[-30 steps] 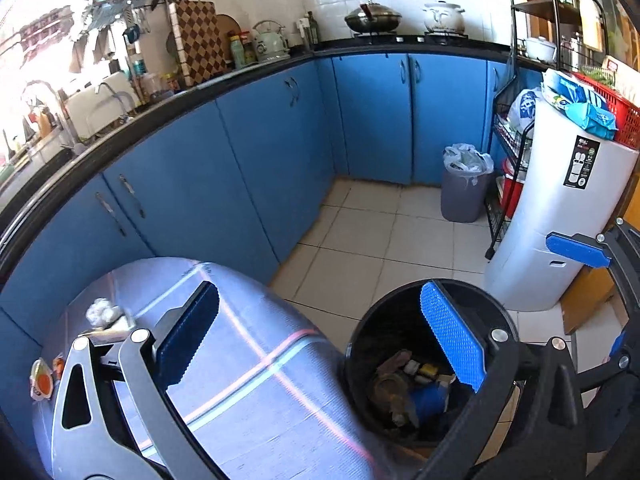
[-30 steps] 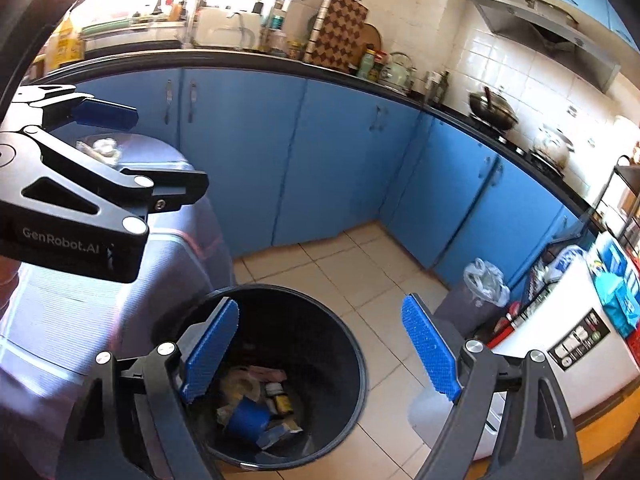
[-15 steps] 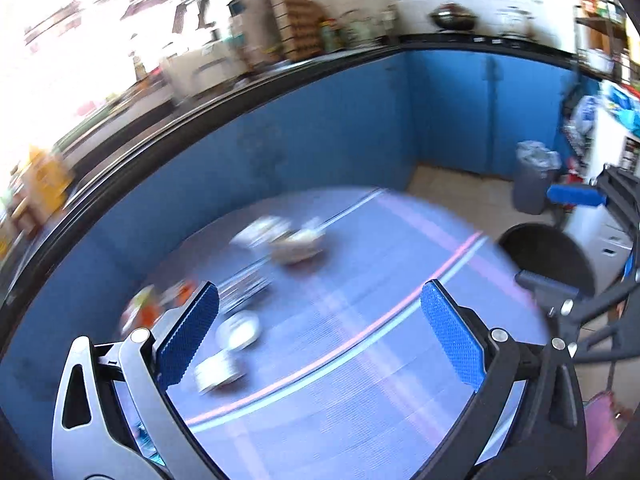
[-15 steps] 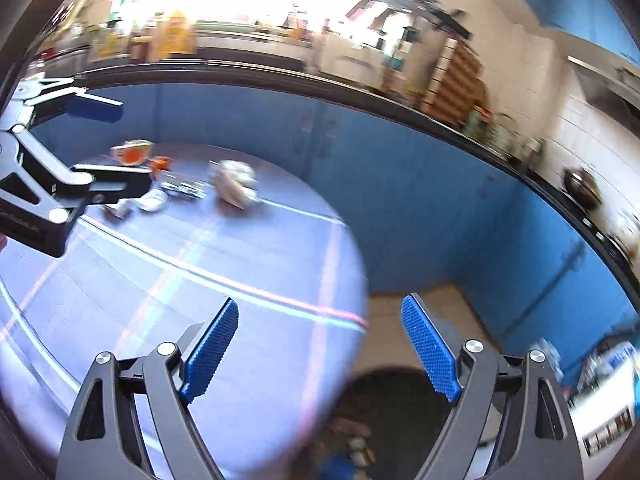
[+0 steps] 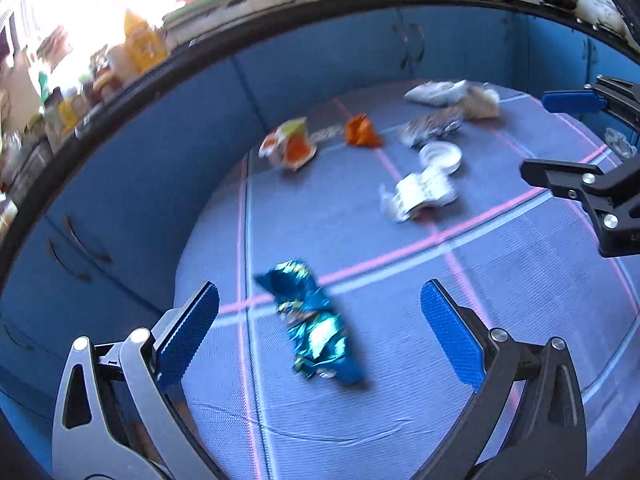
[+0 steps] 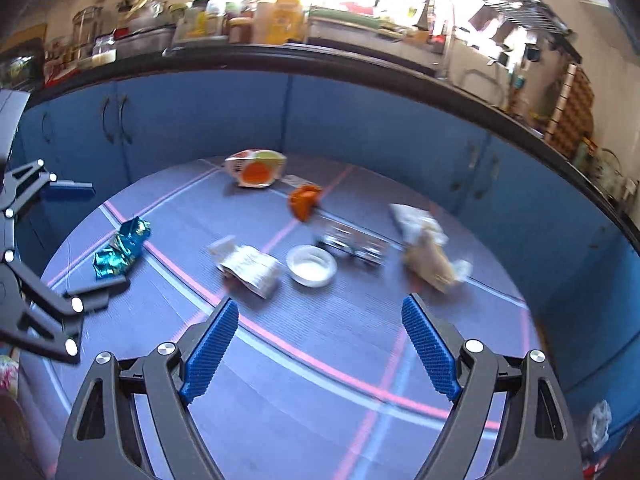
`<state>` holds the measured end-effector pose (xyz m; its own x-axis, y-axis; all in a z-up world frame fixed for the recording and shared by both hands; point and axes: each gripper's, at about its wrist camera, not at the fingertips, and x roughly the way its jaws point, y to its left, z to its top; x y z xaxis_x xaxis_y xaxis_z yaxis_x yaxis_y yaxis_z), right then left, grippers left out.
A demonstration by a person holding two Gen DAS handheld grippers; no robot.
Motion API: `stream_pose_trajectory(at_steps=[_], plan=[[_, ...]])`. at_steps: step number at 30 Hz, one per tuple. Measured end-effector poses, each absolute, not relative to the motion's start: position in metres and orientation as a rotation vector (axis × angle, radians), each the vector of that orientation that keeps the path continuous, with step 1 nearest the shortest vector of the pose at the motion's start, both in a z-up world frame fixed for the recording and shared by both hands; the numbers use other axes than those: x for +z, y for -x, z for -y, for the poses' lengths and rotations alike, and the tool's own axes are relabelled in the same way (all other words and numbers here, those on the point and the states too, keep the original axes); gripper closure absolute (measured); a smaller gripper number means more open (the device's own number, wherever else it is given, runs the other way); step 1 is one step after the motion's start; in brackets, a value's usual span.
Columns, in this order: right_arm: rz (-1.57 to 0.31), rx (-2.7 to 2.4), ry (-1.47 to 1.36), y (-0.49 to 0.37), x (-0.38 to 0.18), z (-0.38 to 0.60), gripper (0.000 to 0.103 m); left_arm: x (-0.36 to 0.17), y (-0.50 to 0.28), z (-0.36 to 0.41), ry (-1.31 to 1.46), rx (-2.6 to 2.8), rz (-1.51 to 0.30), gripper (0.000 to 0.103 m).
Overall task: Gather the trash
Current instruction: 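Grasp the teal snack wrapper with the left tool while the right tool grasps the printed paper strip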
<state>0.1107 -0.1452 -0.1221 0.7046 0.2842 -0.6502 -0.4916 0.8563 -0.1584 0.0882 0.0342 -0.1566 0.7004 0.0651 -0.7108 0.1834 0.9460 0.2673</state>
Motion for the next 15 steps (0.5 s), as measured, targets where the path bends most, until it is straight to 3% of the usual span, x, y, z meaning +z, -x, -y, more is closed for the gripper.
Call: stream_pose_trajectory(at_steps=[3,8,9,13,15], plan=[[-0.682,0.466,0.322,-0.118,-0.127,0.128,0.021,-0.166,-0.093,-0.05,-0.304,-0.045,-0.804,0.005],[-0.706,0.48,0.36,-0.128,-0.135,0.103,0.021,-0.182,-0.108,-0.077,-0.237,-0.027,-0.871,0.033],[-0.712,0.482,0.361,-0.13,-0.136,0.1,0.021,-0.184,-0.11,-0.085,-0.199,-0.046,-0.875,0.033],[-0.738,0.51,0.351,-0.14,-0.141,0.083,0.021,-0.185,-0.115,-0.103,-0.158,-0.025,-0.869,0.061],[-0.743,0.519,0.35,-0.145,-0.143,0.074,0.021,-0.185,-0.121,-0.112,-0.141,-0.01,-0.87,0.063]])
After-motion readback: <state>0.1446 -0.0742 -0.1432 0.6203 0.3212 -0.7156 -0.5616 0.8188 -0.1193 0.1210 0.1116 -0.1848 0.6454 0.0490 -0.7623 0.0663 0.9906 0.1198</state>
